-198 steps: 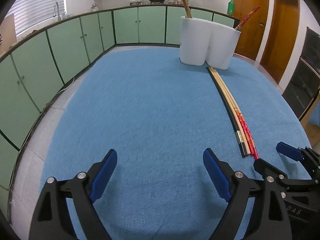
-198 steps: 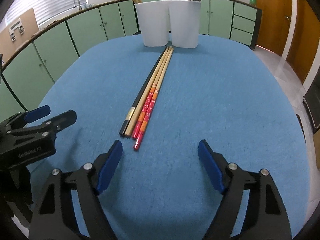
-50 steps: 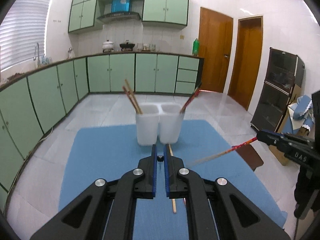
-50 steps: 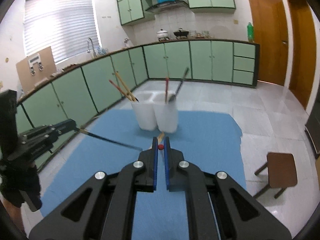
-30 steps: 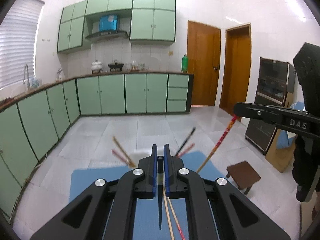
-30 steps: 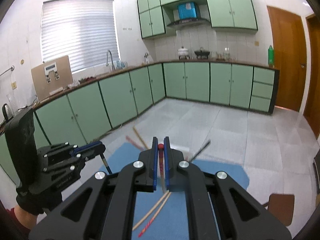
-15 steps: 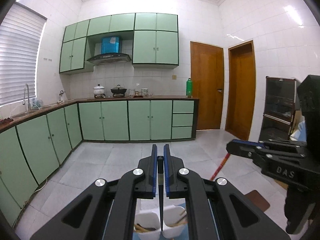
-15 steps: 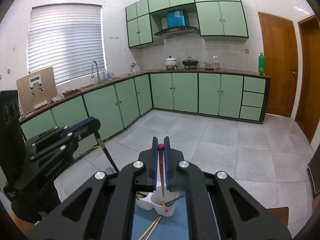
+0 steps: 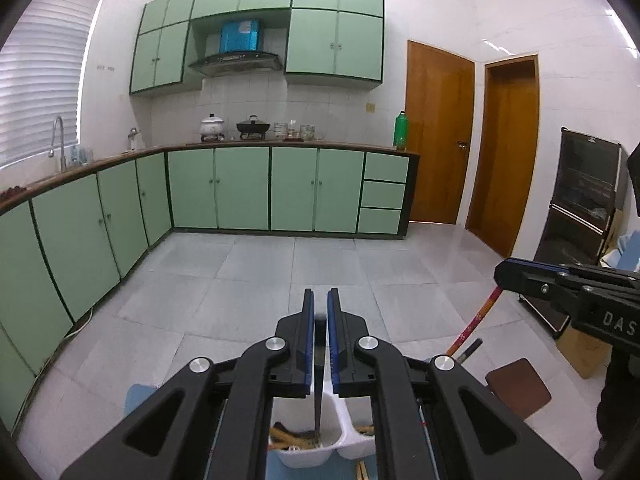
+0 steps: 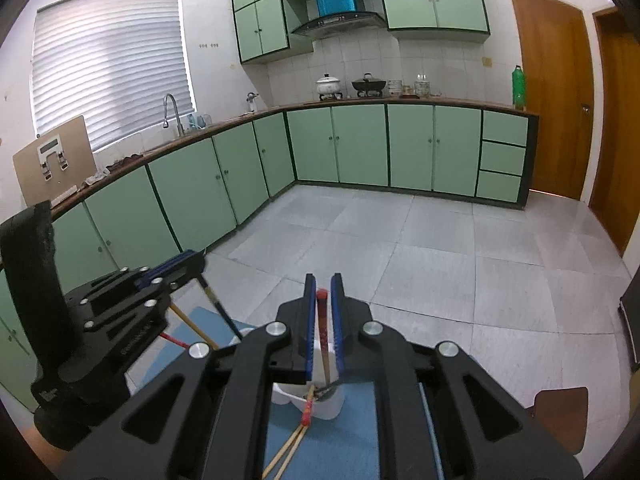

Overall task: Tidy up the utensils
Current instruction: 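Return both open tools over the last two chopsticks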

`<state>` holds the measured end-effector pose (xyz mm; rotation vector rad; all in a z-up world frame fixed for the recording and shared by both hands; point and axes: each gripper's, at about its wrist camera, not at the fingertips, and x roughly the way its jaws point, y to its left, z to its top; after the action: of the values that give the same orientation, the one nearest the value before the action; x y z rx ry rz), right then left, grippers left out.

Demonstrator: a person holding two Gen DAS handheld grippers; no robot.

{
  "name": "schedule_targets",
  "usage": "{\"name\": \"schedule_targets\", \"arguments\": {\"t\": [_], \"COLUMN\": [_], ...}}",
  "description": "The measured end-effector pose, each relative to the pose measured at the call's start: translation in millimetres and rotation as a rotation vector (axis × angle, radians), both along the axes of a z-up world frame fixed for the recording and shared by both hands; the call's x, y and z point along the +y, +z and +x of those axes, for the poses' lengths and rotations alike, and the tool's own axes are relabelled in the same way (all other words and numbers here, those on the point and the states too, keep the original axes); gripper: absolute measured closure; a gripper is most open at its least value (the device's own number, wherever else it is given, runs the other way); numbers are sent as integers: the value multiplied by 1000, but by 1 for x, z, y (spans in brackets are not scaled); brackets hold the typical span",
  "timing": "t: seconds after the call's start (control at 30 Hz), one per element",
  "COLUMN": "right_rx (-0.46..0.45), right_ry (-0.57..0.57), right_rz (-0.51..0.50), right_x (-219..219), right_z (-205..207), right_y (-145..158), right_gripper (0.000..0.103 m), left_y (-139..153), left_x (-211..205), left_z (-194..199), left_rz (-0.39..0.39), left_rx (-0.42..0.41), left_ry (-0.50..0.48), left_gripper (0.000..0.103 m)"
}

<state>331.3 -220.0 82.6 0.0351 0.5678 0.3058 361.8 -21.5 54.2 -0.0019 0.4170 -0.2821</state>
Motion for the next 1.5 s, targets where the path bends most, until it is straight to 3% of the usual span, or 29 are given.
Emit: {"name": "schedule_targets", "arguments": {"t": [0.23,0.47,0.63,0.97,1.2,1.5], "right_rx": [-33,-77,-98,-10,104,168], "right_ry": [-33,-72,-101,-159,-181,-168], "right_rz": [14,0,-24,-60,-83,-100], "right_x": [-10,-20,-24,-13,8,34], "right_z": [-23,-71,-116,-189,-214,-227], "right_y": [1,-8,-33,-118,-187,-228], "right_gripper": [69,35,14,11,11,11], "left_y": [3,-2,-27,-121,-177,-213], "left_x": [7,15,26,47,58,65], "left_z": [-27,-70,-107,-170,-182,-188], "left_rz": [9,-8,-21,7,50,81], "left_rx": [-9,1,40,210,330,410], "left_ry": [3,7,18,72,114,128], "left_gripper": [63,41,32,27,26,26]}}
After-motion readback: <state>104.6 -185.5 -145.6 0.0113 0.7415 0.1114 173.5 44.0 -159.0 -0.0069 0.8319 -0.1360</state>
